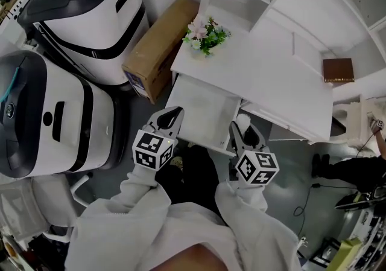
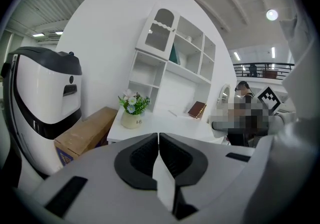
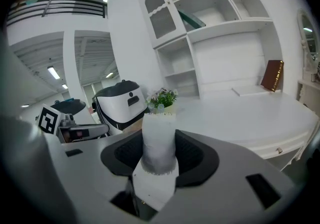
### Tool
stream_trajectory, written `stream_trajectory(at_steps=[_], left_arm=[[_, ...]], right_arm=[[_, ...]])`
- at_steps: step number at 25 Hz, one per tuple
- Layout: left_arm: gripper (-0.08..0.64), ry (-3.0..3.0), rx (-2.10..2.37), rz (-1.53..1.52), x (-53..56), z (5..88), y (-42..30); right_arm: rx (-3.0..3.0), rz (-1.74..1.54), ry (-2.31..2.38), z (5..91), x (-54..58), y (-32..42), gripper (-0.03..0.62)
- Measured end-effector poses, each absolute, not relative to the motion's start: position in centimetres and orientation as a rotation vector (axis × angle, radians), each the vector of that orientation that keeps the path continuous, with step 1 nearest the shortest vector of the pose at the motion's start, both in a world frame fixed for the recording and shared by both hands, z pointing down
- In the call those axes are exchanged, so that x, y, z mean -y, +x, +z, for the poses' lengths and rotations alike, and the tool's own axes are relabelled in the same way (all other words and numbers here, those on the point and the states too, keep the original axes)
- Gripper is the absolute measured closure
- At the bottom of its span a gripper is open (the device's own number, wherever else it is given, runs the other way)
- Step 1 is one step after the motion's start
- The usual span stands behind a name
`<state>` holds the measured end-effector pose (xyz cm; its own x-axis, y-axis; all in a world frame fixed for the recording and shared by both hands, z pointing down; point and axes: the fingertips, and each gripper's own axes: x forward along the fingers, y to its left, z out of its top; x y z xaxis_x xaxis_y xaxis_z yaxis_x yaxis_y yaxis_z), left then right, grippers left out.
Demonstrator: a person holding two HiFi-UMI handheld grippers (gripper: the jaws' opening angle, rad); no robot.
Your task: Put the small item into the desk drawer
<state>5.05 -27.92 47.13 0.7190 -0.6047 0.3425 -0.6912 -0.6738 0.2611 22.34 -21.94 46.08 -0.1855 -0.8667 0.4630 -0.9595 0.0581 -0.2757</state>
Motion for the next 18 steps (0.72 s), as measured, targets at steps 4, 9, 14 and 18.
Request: stream_trajectory(at_steps=[4,9,14,18], left_arm=[[0.537,2.509,1.054,0.328,29.3,48.0,5.0],[0.537,2.437,1.118,0.361,30.2,49.7,4.6],[0.537,2.382,1.152,0.392,30.7,51.0,4.5],[0.537,2.362,1.148,0.42,30.8,52.1,4.7]], right_arm=[[2.16,0.818,1.789,47.8,24.2,22.5,0.397],[2.158,0.866,1.658,50.9,26.4,22.7,0.397],[2.148,0.898,1.509,54.1,28.4,22.8,0.397],[2.128,0.892,1.403,56.8,29.8,22.7,0.397]])
